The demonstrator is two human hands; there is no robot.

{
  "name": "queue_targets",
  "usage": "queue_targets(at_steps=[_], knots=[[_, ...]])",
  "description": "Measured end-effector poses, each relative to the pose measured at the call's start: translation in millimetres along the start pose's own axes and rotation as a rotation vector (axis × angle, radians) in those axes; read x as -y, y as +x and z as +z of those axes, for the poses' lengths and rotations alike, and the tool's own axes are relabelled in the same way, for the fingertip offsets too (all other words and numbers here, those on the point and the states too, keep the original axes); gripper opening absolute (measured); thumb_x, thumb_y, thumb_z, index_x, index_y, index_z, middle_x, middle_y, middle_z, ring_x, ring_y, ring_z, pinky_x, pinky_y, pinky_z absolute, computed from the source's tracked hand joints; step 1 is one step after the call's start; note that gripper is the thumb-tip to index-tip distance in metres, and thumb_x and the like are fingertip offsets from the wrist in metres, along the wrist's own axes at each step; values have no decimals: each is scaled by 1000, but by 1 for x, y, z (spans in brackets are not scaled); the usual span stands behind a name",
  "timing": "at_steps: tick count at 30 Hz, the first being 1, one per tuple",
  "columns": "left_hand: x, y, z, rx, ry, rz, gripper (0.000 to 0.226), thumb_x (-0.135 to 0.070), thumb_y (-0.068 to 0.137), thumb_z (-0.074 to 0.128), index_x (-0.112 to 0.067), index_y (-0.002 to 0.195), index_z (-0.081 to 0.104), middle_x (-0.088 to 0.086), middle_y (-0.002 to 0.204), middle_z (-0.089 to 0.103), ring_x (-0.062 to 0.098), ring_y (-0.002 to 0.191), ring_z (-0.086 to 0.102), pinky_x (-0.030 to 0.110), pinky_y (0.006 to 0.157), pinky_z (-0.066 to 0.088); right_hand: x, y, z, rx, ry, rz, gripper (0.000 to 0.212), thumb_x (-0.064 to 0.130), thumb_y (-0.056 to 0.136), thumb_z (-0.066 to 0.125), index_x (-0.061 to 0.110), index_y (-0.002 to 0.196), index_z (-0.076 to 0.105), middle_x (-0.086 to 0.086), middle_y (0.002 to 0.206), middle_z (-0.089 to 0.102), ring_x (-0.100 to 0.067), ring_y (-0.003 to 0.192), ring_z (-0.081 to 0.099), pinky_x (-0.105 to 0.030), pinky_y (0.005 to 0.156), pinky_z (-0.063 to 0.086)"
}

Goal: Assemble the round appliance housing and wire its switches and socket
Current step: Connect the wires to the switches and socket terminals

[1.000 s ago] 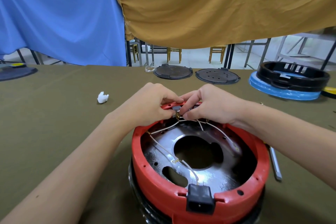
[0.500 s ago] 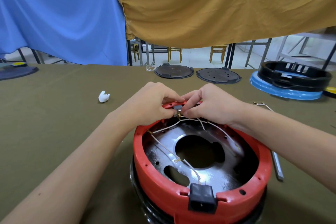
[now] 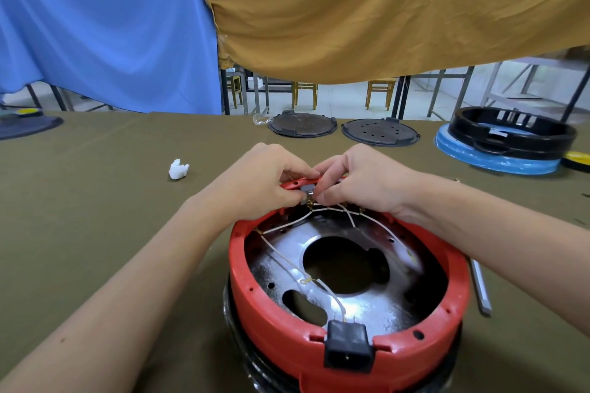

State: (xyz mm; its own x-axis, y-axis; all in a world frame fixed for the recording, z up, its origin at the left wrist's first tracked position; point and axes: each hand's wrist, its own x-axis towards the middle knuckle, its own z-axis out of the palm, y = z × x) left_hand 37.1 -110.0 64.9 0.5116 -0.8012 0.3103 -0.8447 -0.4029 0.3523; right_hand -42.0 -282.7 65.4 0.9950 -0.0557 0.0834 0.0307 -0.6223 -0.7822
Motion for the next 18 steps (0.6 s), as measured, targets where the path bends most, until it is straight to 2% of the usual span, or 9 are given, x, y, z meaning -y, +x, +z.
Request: queue_targets(at_steps=[3, 7, 12, 14, 16, 17, 18], knots=[[0, 0, 0, 7, -2, -2, 33, -18, 84, 72, -32, 114, 74, -10, 90, 76, 8, 83, 70, 32, 81, 55, 1, 0, 0, -4, -11, 9, 14, -5, 77, 73, 7, 79, 80, 25, 90, 70, 2, 90, 64, 0, 63, 39], [0, 0, 1, -1, 4, 3, 35, -18, 83, 72, -33, 115, 74, -12, 94, 76, 6, 86, 69, 32, 83, 54, 1, -1, 0, -17, -17, 21, 13, -4, 77, 73, 6, 80, 80, 22, 94, 71, -3, 94, 65, -5, 69, 41], [2, 0, 1, 6, -1, -14, 37, -19, 83, 73, -36, 115, 73, -16, 98, 75, -1, 91, 68, 22, 85, 53, 2, -5, 0, -13, -105, -13, 14, 0, 81, 72, 9, 86, 81, 16, 102, 72, -8, 97, 66, -3, 74, 45], [3, 0, 0, 14, -11, -19, 36, -20, 83, 73, -38, 115, 72, -18, 97, 75, -3, 89, 67, 21, 85, 52, 3, -7, -1, -31, -120, -16, 15, 3, 83, 70, 12, 86, 81, 14, 106, 74, -9, 97, 68, -16, 80, 49], [3, 0, 0, 30, -29, -21, 36, -21, 84, 73, -40, 114, 72, -19, 96, 75, -6, 88, 67, 18, 84, 52, 4, -9, -5, -85, -97, 10, 17, 5, 84, 69, 16, 86, 81, 5, 107, 76, -17, 99, 70, -30, 87, 55], [4, 1, -1, 39, -33, -25, 35, -22, 84, 72, -41, 114, 71, -20, 97, 74, -6, 89, 67, 17, 84, 52, 5, -10, -9, -117, -91, 18, 17, 8, 85, 69, 19, 85, 81, 3, 104, 76, -16, 98, 70, -31, 88, 56], [4, 0, -1, 48, -35, -31, 36, -23, 84, 72, -41, 115, 71, -20, 98, 74, -6, 90, 67, 14, 83, 52, 4, -11, -14, -146, -95, 18, 16, 10, 85, 69, 22, 86, 80, 5, 99, 76, -11, 95, 70, -26, 85, 55]])
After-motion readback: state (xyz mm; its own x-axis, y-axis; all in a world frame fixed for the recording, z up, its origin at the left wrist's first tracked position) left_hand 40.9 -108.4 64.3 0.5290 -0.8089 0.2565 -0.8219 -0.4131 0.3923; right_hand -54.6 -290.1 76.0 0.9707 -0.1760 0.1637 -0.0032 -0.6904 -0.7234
